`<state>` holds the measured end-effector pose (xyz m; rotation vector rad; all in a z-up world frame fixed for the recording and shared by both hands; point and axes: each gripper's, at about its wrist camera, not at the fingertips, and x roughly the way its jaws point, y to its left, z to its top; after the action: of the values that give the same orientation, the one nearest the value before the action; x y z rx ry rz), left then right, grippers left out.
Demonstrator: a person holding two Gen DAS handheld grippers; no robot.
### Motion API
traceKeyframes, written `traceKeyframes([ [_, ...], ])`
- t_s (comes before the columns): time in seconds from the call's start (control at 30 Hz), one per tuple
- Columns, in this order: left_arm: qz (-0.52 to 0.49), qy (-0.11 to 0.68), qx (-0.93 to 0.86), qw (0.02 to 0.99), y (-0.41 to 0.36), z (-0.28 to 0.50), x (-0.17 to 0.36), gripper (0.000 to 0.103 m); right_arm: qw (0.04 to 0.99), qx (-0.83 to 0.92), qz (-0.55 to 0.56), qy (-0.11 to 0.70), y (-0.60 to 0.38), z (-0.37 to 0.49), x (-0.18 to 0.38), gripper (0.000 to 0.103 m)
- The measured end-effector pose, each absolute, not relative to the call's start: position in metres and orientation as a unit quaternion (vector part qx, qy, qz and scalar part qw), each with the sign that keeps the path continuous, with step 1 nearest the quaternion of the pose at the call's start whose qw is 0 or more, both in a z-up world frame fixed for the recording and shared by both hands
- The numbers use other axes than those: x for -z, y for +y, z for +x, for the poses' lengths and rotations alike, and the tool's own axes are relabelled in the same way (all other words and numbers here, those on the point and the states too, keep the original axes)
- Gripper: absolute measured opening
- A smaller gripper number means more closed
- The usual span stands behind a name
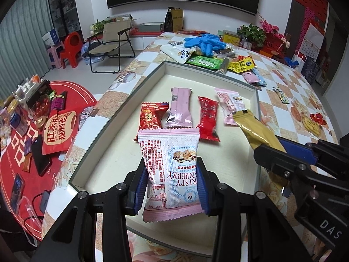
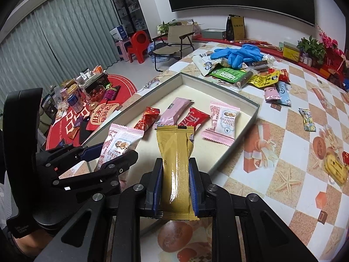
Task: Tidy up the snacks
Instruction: 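Carry the cranberry pack in the left tool and gold bar in the right tool over the white tray, then lower both snacks into the white tray and open both tools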
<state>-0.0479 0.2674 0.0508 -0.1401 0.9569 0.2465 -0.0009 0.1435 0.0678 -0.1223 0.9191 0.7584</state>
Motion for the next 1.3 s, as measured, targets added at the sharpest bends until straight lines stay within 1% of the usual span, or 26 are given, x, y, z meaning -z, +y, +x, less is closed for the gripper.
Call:
traceKeyframes([
  [0.47,-0.067,0.487,-0.118,0.863,0.285,-0.026,-0.040,0.044,0.827,-0.345,-0.067,0.439,0.160,0.022,-0.070,0.023],
  [1.3,-0.067,0.501,-0.114,0.855,0.296,-0.006,-0.036,0.044,0.823,-0.328,-0.079,0.457,0.191,0.060,-0.066,0.023],
])
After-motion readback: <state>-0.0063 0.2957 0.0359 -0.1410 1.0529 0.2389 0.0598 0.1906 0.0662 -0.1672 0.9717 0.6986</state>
